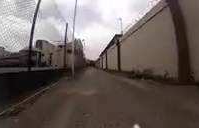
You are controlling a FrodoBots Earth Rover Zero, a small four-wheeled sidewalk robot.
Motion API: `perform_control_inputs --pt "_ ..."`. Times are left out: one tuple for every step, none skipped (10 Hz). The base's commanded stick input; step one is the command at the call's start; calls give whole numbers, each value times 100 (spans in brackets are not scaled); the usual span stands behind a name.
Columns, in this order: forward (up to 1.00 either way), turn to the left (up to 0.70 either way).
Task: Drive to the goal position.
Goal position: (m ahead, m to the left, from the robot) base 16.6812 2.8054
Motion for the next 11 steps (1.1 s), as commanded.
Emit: perform_control_inputs --pt "100 0" --pt "100 0" --pt "100 0" --pt "100 0" --pt "100 0" --pt "100 9" --pt "100 24" --pt "100 14" --pt "100 0" --pt "100 0" --pt "100 0"
